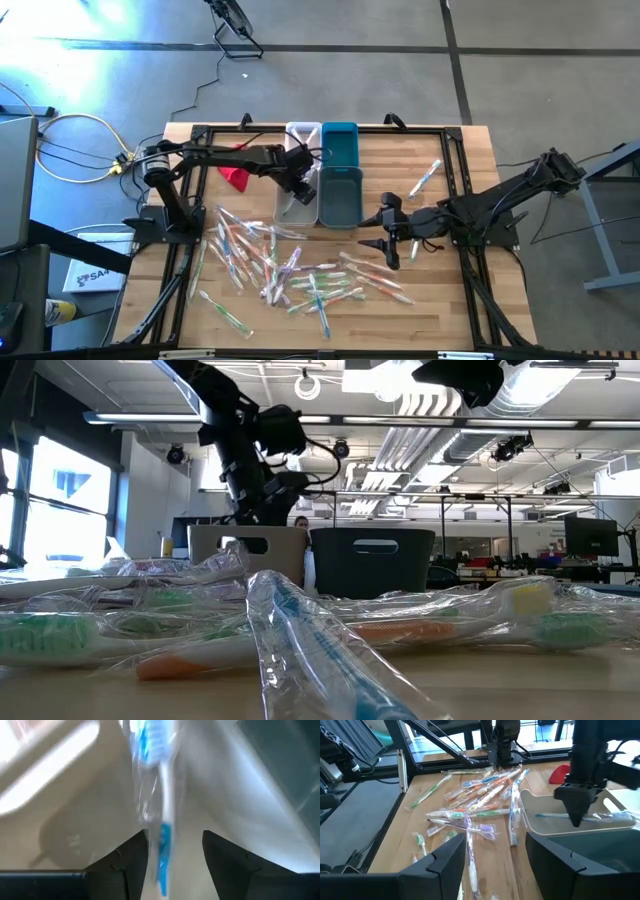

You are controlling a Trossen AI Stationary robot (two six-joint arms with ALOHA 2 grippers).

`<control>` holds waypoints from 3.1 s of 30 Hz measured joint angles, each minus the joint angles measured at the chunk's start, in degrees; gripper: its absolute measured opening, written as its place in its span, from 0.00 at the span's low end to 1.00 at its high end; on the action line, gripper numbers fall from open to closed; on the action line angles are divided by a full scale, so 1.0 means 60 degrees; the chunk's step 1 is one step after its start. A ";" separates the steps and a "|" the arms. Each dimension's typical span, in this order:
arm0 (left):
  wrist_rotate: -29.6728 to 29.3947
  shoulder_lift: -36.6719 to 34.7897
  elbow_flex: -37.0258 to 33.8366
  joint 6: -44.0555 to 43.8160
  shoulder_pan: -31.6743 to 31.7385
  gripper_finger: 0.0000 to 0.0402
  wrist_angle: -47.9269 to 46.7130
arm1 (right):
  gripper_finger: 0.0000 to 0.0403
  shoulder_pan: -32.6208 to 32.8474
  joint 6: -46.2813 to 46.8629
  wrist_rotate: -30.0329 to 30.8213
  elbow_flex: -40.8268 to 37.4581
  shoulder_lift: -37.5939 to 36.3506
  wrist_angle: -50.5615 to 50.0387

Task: Pick & Place Toothbrushes
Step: Put the blue toothbrush into the gray bin

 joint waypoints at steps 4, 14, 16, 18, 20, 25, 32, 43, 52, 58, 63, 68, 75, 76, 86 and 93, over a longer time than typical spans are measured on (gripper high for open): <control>0.0004 0.0000 0.0784 0.0024 0.0000 0.46 -0.0807 | 0.50 0.0004 0.0019 -0.0069 0.0000 0.0000 0.0175; -0.0045 -0.0004 0.2217 0.1288 -0.0332 0.46 -0.1988 | 0.50 0.0025 0.0025 -0.0113 0.0000 0.0000 0.0139; -0.0285 -0.0004 0.2221 0.1578 -0.0578 0.46 -0.1792 | 0.50 0.0033 0.0029 -0.0117 0.0000 0.0000 0.0029; -0.0913 -0.0004 0.2221 0.1815 -0.0847 0.45 -0.1790 | 0.50 0.0033 0.0096 -0.0117 0.0000 0.0000 -0.0071; -0.1504 -0.0004 0.2221 0.2061 -0.1099 0.42 -0.1813 | 0.50 0.0033 0.0260 -0.0117 0.0000 0.0000 -0.0130; -0.1991 -0.0116 0.2150 0.2393 -0.1536 0.29 -0.2087 | 0.50 0.0033 0.0266 -0.0117 -0.0003 0.0000 -0.0274; -0.2001 -0.0344 0.1025 0.2169 -0.2317 0.09 -0.0910 | 0.50 0.0033 0.0273 -0.0117 -0.0003 0.0000 -0.0491; -0.2036 -0.2071 -0.1794 0.1948 -0.3107 0.02 0.2741 | 0.50 0.0033 0.0799 -0.0149 -0.0004 -0.0004 -0.0813; -0.2063 -0.3904 -0.3515 0.2678 -0.3954 0.03 0.4818 | 0.50 0.0033 0.0808 -0.0082 -0.0006 -0.0004 -0.1012; -0.2211 -0.4794 -0.4407 0.3547 -0.4611 0.03 0.5573 | 0.50 0.0033 0.0775 -0.0077 -0.0001 -0.0004 -0.1066; -0.2304 -0.5167 -0.5403 0.4371 -0.5123 0.03 0.7176 | 0.50 0.0033 0.0746 -0.0079 0.0003 -0.0004 -0.0995; -0.2375 -0.5365 -0.6555 0.4792 -0.5260 0.03 0.8753 | 0.50 0.0022 0.0383 -0.0073 -0.0007 -0.0004 -0.0880; -0.2871 -0.5757 -0.7465 0.4847 -0.5067 0.03 0.9375 | 0.50 -0.0169 0.0167 0.0584 0.0000 -0.0004 -0.0609; -0.2901 -0.5824 -0.7461 0.4960 -0.5044 0.03 0.9182 | 0.50 -0.0200 0.0160 0.0782 -0.0004 -0.0004 -0.0639; -0.2855 -0.8490 -0.7555 0.6713 -0.4031 0.03 0.6530 | 0.50 -0.1150 -0.0325 0.1676 -0.0004 -0.0004 -0.0482; -0.1561 -1.0508 -0.7523 0.6707 -0.3543 0.03 0.4972 | 0.50 -0.1641 -0.0304 0.1657 -0.0004 -0.0004 -0.0522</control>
